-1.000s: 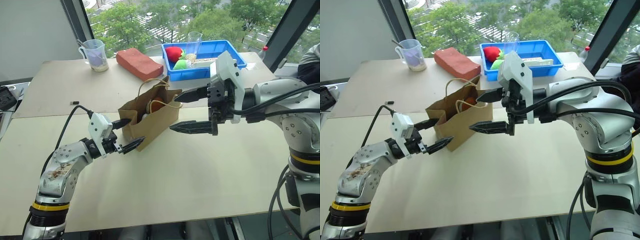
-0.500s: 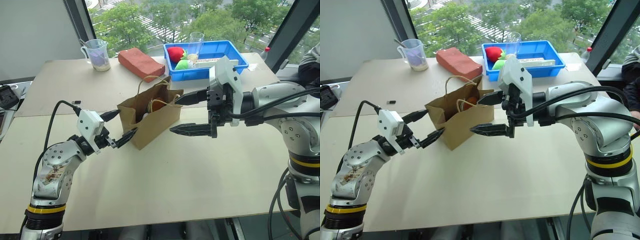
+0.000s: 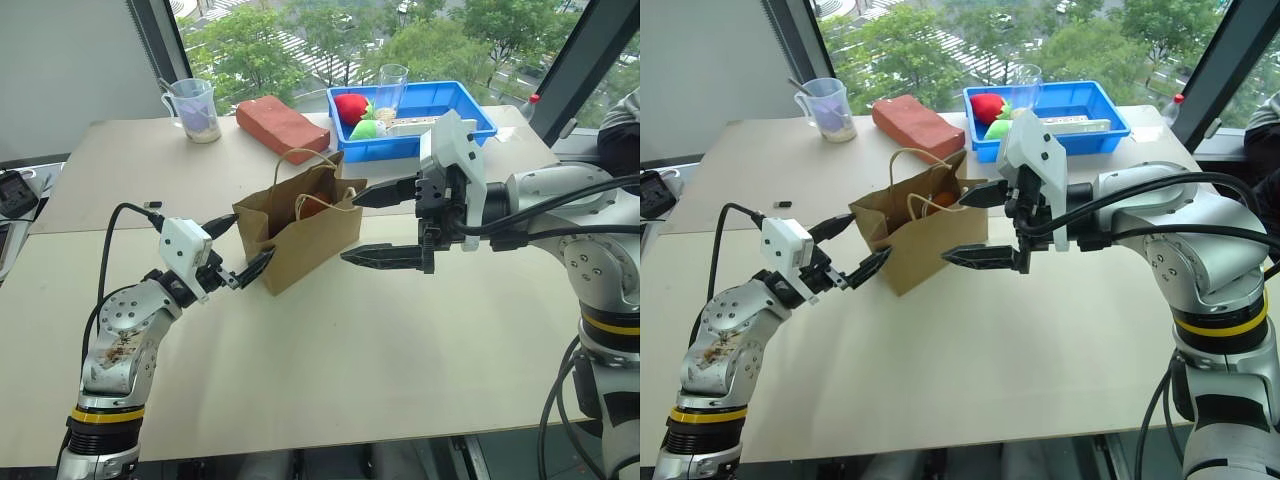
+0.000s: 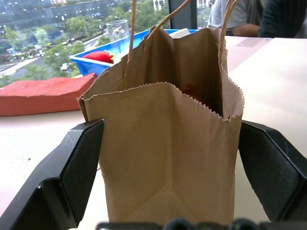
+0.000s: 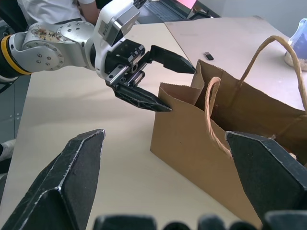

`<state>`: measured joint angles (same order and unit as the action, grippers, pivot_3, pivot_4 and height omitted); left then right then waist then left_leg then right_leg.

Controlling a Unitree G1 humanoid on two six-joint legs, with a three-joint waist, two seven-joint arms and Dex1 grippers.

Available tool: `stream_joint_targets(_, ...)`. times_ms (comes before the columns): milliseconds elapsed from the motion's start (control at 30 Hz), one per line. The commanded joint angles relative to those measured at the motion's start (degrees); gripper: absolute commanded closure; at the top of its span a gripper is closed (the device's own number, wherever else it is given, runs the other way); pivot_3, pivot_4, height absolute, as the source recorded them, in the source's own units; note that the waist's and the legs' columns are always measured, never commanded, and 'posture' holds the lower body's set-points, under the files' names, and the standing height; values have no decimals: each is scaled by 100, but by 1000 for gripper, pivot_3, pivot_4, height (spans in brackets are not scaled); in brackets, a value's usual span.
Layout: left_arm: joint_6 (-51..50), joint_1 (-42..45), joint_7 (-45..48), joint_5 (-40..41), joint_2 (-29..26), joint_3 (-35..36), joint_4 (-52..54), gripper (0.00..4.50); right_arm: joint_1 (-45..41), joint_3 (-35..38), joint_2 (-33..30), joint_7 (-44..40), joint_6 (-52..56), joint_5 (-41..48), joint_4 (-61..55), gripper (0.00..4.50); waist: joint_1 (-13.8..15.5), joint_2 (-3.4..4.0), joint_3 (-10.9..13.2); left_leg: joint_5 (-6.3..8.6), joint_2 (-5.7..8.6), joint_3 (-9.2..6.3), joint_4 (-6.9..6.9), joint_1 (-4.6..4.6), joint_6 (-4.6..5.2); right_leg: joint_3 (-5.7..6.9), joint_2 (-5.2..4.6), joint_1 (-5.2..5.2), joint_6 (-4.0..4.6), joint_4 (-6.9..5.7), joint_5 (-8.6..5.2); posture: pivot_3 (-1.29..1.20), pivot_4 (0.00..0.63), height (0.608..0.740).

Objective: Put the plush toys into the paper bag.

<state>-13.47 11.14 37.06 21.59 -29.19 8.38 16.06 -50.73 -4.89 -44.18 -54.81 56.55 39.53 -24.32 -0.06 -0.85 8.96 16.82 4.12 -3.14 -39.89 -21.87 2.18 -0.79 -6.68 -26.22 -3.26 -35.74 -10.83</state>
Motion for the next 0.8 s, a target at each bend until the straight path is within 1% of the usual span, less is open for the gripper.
stream_joint_targets(33, 198, -10, -124, -59, -40, 202, 196, 0, -46, 127, -41, 6, -192, -15, -143, 35, 1, 0, 0, 0, 0, 0, 0, 0, 0, 0, 0, 0, 0, 0, 0, 0, 150, 740)
stream_joint_targets(233, 168, 43, -56, 6, -48, 183, 131, 0, -25, 120, -54, 11, -213, -12, -165, 35, 8, 0, 0, 0, 0, 0, 0, 0, 0, 0, 0, 0, 0, 0, 0, 0, 150, 740)
stream_joint_targets(400, 90, 278, 289, 161, -85, 58, -190, 0, -33, 116, -54, 30, -198, -6, -175, 35, 17, 0, 0, 0, 0, 0, 0, 0, 0, 0, 0, 1, 0, 0, 0, 0, 150, 740)
stream_joint_targets(667, 647, 1045, 1061, -88, 73, -483, -1625, 0, -217, 63, 1, 43, -152, 31, -190, 35, 26, 0, 0, 0, 3, 1, -4, 0, 0, 3, 0, 2, 0, 0, 0, 0, 150, 740)
stream_joint_targets(800, 962, 1264, 1206, -264, 270, -679, -2196, 0, -343, 50, 46, 94, -124, 56, -200, 35, 14, 0, 0, 0, 2, 0, -3, -2, 0, 5, 0, -1, 0, 0, 0, 0, 150, 740)
